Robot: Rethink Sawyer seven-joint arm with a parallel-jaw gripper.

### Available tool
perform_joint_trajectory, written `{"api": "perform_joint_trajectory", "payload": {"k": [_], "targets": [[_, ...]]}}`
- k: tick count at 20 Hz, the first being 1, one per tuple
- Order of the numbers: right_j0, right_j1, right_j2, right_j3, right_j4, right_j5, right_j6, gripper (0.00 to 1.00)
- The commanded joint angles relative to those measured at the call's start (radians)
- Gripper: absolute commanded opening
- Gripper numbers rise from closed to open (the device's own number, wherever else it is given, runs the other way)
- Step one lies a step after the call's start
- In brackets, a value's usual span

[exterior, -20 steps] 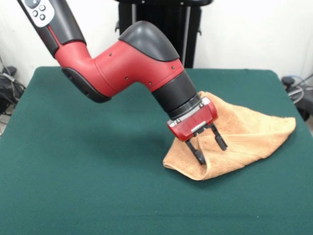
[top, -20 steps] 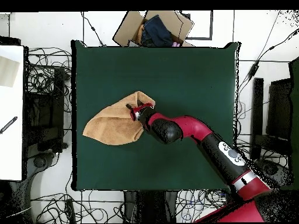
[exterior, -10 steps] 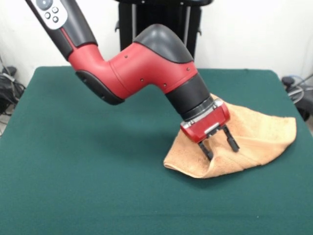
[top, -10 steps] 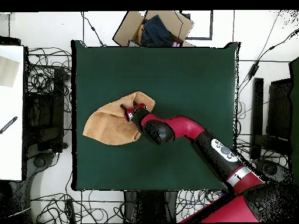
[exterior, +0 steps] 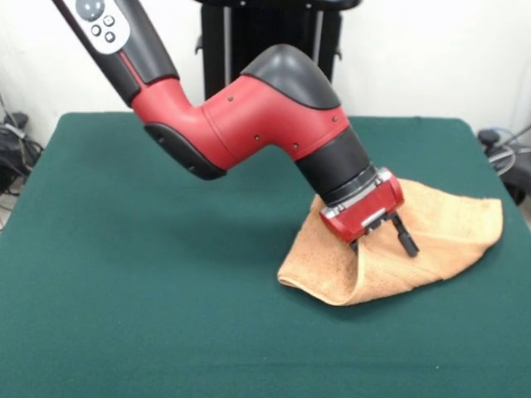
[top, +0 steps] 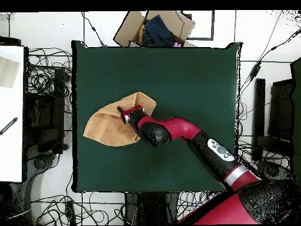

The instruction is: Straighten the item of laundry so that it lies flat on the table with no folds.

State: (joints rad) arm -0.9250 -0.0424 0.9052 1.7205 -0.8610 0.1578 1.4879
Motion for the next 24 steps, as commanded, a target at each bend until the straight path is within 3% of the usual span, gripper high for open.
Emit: {"api": "perform_joint_trajectory", "payload": {"k": [1,12,14,15,24], "targets": [[0.064,-0.030,-0.123,-0.085,0.030,-0.040,0.160,1.00],[0.166,-0.135,-0.205,-0.078,0.126,-0.058,0.215,1.00],[0.211,-0.169,-0.271,-0.077,0.163,-0.102,0.256,1.00],[0.229,-0.181,-0.298,-0.076,0.185,-0.113,0.262,0.00],[0.277,-0.207,-0.356,-0.064,0.263,-0.127,0.250,0.00]]}}
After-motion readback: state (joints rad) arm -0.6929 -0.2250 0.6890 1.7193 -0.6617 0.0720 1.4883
